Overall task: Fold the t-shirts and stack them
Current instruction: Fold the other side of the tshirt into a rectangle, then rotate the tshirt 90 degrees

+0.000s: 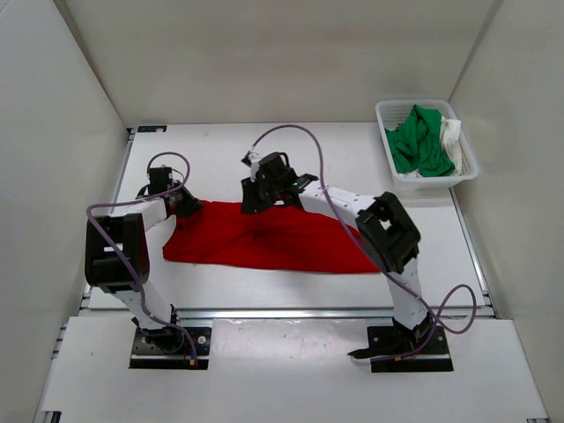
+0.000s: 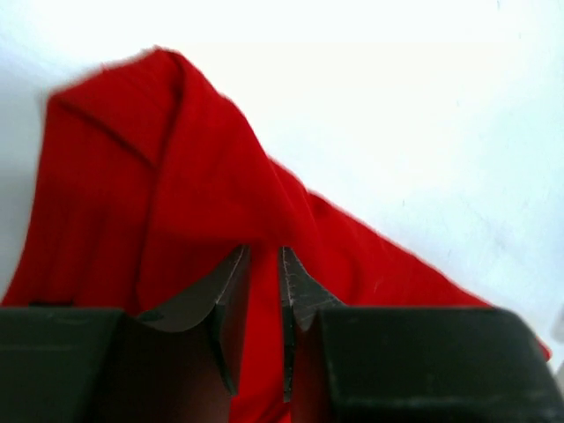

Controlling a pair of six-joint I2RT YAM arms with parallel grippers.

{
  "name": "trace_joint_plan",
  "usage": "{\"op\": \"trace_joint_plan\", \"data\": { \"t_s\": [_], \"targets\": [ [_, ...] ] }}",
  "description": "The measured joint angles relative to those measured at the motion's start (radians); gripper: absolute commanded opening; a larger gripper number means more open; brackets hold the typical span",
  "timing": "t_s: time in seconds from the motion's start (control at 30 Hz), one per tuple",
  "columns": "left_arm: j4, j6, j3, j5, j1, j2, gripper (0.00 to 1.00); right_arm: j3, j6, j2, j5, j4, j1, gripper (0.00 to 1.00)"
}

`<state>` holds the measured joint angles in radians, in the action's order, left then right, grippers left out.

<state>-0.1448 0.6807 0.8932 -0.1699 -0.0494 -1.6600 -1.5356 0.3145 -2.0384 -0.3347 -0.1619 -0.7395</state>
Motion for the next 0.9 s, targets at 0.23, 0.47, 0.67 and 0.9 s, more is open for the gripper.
{"op": "trace_joint_plan", "data": {
  "t_s": [0.23, 0.47, 0.67, 0.9],
  "targets": [
    [0.022, 0.036, 0.039, -0.026, -0.063, -0.1, 0.28, -0.239, -0.06, -0.209, -0.025, -0.087, -0.076, 0.38],
    [0.026, 0.043, 0.063, -0.029, -0.064, -0.111, 0.29, -0.45, -0.106, -0.356, -0.025, -0.211, -0.107, 0.4],
    [0.026, 0.042, 0.093, -0.029, -0.066, -0.139, 0.28, -0.526, -0.121, -0.409, -0.018, -0.269, -0.116, 0.39],
    [0.017, 0.04, 0.134, -0.032, -0.076, -0.181, 0.28, -0.477, -0.134, -0.395, -0.011, -0.261, -0.134, 0.12]
  ]
}}
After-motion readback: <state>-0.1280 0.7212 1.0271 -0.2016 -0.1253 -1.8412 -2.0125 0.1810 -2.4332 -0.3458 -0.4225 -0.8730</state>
